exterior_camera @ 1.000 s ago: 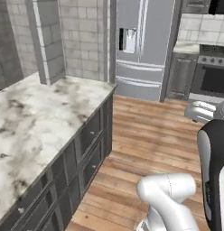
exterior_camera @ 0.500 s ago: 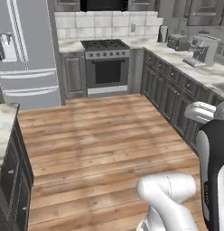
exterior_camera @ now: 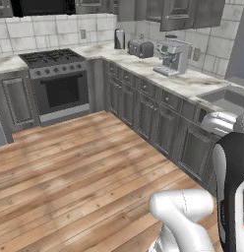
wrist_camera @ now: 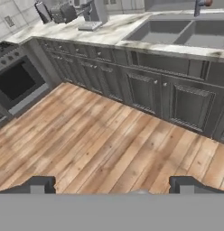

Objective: Move the syrup bottle and mustard from the cabinet to the dining counter.

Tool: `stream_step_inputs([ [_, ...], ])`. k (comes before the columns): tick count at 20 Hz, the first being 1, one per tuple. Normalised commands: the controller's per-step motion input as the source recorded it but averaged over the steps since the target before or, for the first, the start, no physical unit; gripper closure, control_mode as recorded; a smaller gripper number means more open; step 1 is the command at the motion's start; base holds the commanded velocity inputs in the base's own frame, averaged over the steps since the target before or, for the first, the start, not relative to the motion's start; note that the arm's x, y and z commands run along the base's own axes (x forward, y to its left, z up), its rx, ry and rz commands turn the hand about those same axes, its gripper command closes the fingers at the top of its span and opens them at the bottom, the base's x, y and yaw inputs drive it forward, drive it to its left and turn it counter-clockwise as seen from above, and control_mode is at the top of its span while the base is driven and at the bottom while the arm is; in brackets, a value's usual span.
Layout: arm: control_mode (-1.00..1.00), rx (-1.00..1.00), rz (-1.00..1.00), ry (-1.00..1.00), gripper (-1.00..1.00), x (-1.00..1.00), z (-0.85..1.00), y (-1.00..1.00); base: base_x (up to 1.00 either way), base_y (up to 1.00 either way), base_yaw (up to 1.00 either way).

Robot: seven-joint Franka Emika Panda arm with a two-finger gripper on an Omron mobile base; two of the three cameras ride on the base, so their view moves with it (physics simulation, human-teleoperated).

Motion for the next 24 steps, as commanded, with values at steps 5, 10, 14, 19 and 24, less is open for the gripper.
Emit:
stream_step_inputs([
  [5, 1.00, 0.00, 0.00, 0.00, -1.00, 0.00, 0.00, 0.00, 1.00, 0.84, -0.42],
  [10, 1.00, 0.00, 0.00, 0.00, -1.00, 0.00, 0.00, 0.00, 1.00, 0.98, -0.37],
  [14, 1.00, 0.00, 0.00, 0.00, -1.00, 0.00, 0.00, 0.00, 1.00, 1.00, -0.33],
  [19, 1.00, 0.00, 0.00, 0.00, -1.00, 0.00, 0.00, 0.00, 1.00, 0.99, -0.32],
  [24, 1.00, 0.00, 0.00, 0.00, -1.00, 0.00, 0.00, 0.00, 1.00, 0.90, -0.31],
])
